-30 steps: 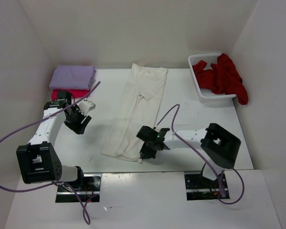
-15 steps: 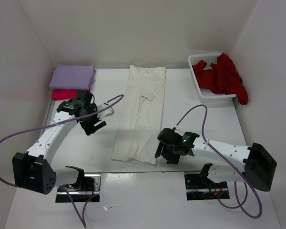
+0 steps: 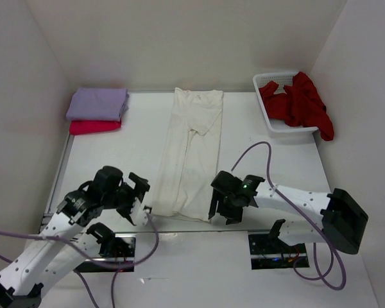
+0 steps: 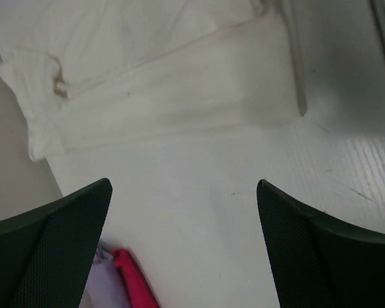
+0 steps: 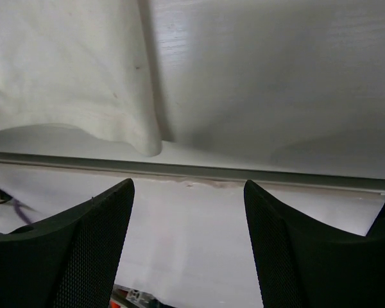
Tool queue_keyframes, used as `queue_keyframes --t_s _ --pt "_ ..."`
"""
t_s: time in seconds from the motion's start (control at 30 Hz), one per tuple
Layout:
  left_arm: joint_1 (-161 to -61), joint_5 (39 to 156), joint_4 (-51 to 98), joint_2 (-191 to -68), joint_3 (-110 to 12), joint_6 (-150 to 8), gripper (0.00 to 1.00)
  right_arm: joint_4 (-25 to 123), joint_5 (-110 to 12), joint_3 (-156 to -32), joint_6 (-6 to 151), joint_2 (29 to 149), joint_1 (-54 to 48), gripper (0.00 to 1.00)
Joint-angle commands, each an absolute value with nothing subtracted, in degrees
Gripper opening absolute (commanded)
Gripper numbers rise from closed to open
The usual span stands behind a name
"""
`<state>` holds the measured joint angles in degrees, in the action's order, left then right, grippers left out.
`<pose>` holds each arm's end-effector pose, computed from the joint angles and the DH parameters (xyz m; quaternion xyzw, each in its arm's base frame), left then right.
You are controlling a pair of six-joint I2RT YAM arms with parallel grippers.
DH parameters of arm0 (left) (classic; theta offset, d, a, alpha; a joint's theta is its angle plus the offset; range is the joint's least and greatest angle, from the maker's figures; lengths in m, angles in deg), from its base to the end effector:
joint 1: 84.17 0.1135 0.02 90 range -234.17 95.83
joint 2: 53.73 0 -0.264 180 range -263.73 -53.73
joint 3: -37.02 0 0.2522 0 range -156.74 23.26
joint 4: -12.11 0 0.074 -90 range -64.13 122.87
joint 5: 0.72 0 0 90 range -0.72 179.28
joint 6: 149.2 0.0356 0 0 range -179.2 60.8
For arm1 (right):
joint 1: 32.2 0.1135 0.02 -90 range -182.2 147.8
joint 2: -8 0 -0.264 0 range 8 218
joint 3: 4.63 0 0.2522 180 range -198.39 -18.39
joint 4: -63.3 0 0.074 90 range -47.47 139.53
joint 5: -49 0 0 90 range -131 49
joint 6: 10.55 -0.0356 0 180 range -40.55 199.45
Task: Fold and stack the t-shirts
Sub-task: Rotate the tshirt 90 degrees, then grab the bottom of the folded rectangular tshirt with both arms
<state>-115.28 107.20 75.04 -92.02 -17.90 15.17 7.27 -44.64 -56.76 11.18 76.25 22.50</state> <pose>0.1048 -0.0760 0.2713 0.7648 0.5089 0.0011 0.3950 0.1126 0.1629 0.1844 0.1118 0.9811 0.1512 0.0465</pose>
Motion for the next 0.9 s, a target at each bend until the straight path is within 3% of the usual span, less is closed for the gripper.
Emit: queue_keyframes --t_s 0.0,0.23,0.37,0.5,0.6,0.67,0.77,0.8,0.83,0.87 --pt "-116.33 119.78 73.86 -85.65 -10.77 34.20 1.00 10.33 -46.80 -59.26 16.69 79.54 22.12 0.74" --pt "-117.21 119.69 71.33 -89.83 -2.23 50.84 0.98 17.71 -47.33 -58.12 14.95 80.69 22.12 0.74" --pt "-120.90 113.73 67.45 -104.85 -5.20 53.29 0.83 18.24 -47.33 -59.25 13.00 80.16 22.12 0.74" --pt "-122.48 112.84 65.70 -120.50 -10.31 53.30 0.79 17.63 -46.72 -59.26 10.72 80.16 22.12 0.74" --pt "-124.76 109.51 61.48 -121.23 -8.04 54.00 0.68 17.63 -47.42 -58.73 10.72 80.16 22.12 0.74" --pt "-125.38 109.50 61.47 -121.23 -8.03 54.00 0.68 17.10 -47.42 -58.21 10.72 79.64 22.12 0.74" --pt "-126.61 109.50 62.17 -121.23 -8.03 54.00 0.52 17.89 -48.30 -57.51 10.19 79.63 22.12 0.74" --pt "-126.62 109.50 62.17 -121.84 -8.03 54.00 0.43 18.50 -48.30 -57.50 10.19 79.63 22.12 0.74" --pt "-126.62 109.50 62.17 -122.37 -8.03 54.00 0.28 18.51 -48.91 -56.80 10.19 79.63 22.12 0.74" --pt "-126.62 109.50 62.17 -122.38 -8.55 53.39 0.28 18.51 -48.91 -56.80 10.19 80.42 22.12 0.74"
